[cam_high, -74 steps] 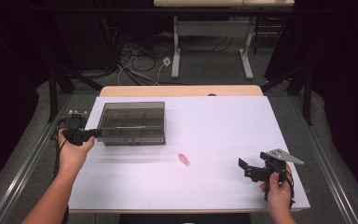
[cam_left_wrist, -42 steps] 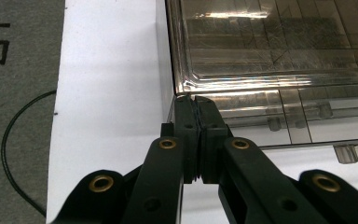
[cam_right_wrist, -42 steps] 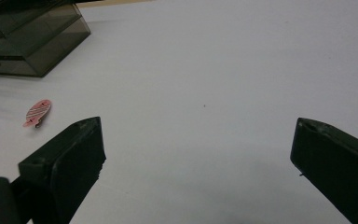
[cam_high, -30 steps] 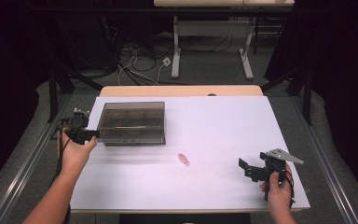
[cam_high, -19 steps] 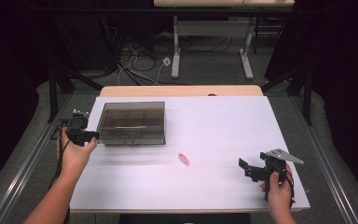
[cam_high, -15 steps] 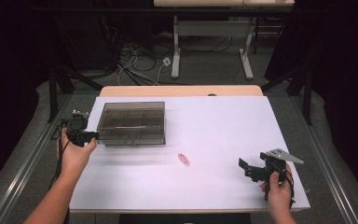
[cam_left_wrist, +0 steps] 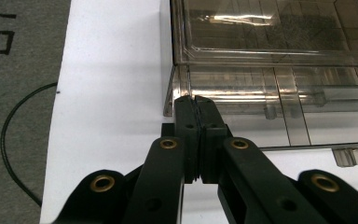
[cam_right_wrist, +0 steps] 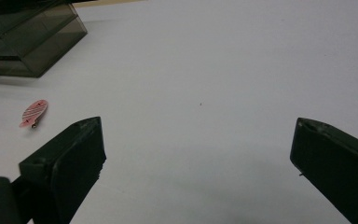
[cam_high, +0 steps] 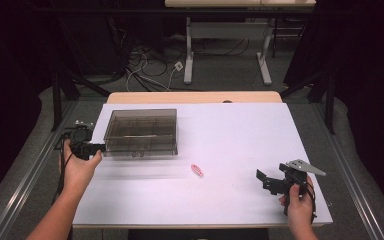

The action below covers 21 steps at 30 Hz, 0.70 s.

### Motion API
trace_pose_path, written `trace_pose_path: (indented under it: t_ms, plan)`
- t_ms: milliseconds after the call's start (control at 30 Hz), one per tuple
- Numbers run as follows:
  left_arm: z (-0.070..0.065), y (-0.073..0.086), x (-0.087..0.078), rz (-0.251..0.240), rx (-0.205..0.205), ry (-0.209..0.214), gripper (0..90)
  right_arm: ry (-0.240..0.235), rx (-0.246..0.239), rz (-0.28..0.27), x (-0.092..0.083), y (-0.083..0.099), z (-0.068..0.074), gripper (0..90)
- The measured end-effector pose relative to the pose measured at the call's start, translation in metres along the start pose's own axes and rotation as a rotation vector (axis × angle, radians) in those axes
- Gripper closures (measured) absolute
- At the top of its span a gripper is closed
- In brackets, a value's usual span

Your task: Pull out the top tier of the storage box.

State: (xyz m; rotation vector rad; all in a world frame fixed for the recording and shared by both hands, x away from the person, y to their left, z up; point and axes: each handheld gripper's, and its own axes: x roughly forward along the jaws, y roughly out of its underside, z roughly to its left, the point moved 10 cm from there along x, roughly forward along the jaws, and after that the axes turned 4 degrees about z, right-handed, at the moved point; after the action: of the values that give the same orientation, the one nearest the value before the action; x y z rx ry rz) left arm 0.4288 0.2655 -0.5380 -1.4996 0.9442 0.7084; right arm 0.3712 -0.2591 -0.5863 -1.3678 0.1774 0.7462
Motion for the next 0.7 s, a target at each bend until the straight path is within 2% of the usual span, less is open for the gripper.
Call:
trace_pose_path:
  t_ms: [200, 233, 400, 433, 700]
  plan:
    - [-0.0003, 0.0037, -0.0021, 0.003, -0.001, 0.003, 89.3, 0.007, -0.001, -0.001, -0.0015, -0.0003, -0.0012, 2.7]
    - [0.0001, 0.0034, -0.0019, -0.005, 0.002, 0.002, 89.3, 0.011, -0.006, 0.016, -0.0023, 0.001, -0.0018, 2.7]
    - [-0.0005, 0.0059, -0.0033, -0.003, -0.001, 0.006, 89.3, 0.007, 0.003, -0.016, -0.0004, -0.0013, -0.0005, 2.7]
    - [-0.0006, 0.0061, -0.0033, -0.006, -0.001, 0.007, 89.2, 0.002, -0.001, -0.002, -0.0012, -0.0001, -0.0004, 2.7]
    - [-0.0004, 0.0093, -0.0051, -0.004, 0.0, 0.008, 89.3, 0.003, -0.001, -0.002, -0.0011, 0.0, -0.0005, 2.7]
